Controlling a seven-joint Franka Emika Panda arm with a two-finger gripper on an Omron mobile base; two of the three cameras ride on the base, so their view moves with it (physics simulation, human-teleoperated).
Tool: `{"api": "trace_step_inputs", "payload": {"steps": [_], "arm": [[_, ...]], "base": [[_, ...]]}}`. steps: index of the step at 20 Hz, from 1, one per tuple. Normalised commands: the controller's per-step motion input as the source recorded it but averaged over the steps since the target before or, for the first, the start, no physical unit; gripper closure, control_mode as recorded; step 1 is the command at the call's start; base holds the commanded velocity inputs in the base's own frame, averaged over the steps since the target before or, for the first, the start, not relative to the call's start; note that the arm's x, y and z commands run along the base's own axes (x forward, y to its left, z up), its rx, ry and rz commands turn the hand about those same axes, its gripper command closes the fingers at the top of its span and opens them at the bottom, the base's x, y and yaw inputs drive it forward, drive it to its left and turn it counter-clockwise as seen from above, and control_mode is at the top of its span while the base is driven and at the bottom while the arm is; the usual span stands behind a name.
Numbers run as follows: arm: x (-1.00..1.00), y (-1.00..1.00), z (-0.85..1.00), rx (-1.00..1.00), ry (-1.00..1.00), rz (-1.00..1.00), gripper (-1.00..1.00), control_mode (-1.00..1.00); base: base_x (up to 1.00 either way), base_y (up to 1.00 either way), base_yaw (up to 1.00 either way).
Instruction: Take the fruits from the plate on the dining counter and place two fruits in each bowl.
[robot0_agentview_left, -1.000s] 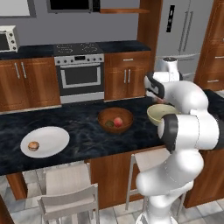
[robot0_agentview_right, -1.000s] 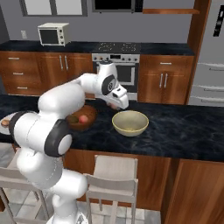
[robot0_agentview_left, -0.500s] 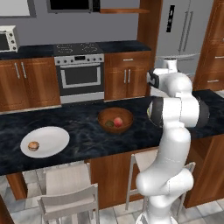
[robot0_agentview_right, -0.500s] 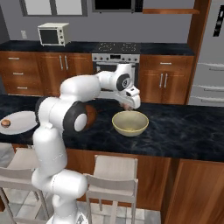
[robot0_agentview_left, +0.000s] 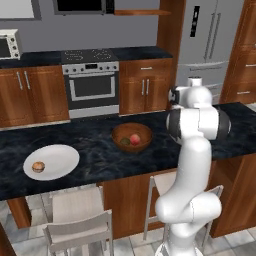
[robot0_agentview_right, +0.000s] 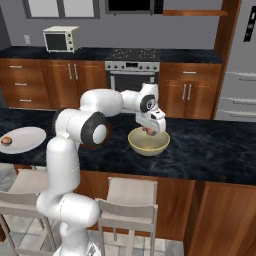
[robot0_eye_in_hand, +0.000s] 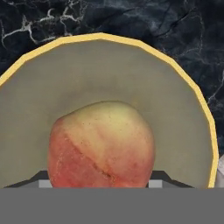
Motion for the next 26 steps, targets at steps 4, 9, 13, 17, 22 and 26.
{"api": "trace_step_inputs", "payload": {"steps": [4, 9, 13, 17, 22, 26], "arm": [[0.12, -0.16, -0.32, 0.0, 0.0, 0.0, 1.0, -1.0], [0.06, -0.15, -0.26, 0.0, -0.03, 0.0, 1.0, -1.0], [0.0, -0.06, -0.28, 0.03, 0.0, 0.0, 1.0, -1.0], [0.0, 0.0, -0.07, 0.0, 0.0, 0.0, -1.0, -1.0], [0.01, 0.0, 0.0, 0.0, 0.0, 0.0, -1.0, -1.0], [0.0, 0.01, 0.0, 0.0, 0.0, 0.0, -1.0, -1.0]], "base": [[0.0, 0.0, 0.0], [0.0, 0.0, 0.0], [0.0, 0.0, 0.0], [0.0, 0.0, 0.0], [0.0, 0.0, 0.0], [0.0, 0.0, 0.0]]}}
